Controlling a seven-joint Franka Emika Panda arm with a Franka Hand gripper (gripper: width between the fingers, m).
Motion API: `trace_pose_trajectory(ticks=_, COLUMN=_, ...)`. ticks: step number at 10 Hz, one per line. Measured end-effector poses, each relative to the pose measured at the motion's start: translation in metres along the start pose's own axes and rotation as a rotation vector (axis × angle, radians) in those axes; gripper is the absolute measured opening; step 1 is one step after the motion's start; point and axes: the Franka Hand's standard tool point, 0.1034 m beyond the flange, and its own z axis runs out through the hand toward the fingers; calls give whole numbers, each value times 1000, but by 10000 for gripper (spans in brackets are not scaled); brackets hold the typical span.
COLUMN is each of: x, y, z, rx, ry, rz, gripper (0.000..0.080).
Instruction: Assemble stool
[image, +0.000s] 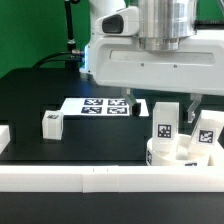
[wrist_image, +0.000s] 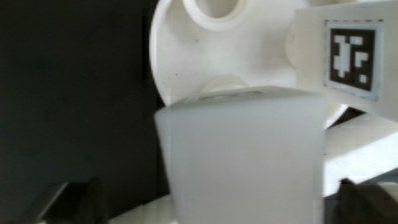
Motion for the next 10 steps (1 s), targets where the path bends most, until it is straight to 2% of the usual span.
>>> trace_pose_trajectory(ticks=2, x=0, y=0, z=0, rx=1, ry=1, rz=2, gripper=339)
trace_pose_trajectory(ticks=5, x=1, y=-1, z=-1, rx=3, ry=4, rz=20, gripper=336)
trace_pose_trajectory(ticks=8, x=2, y=-5, z=-1, rx=34, ry=6, rz=417, gripper=336)
trace_pose_trajectory(ticks=10, x=2, y=-7, z=0, rx=90, ry=10, rz=727, gripper=337)
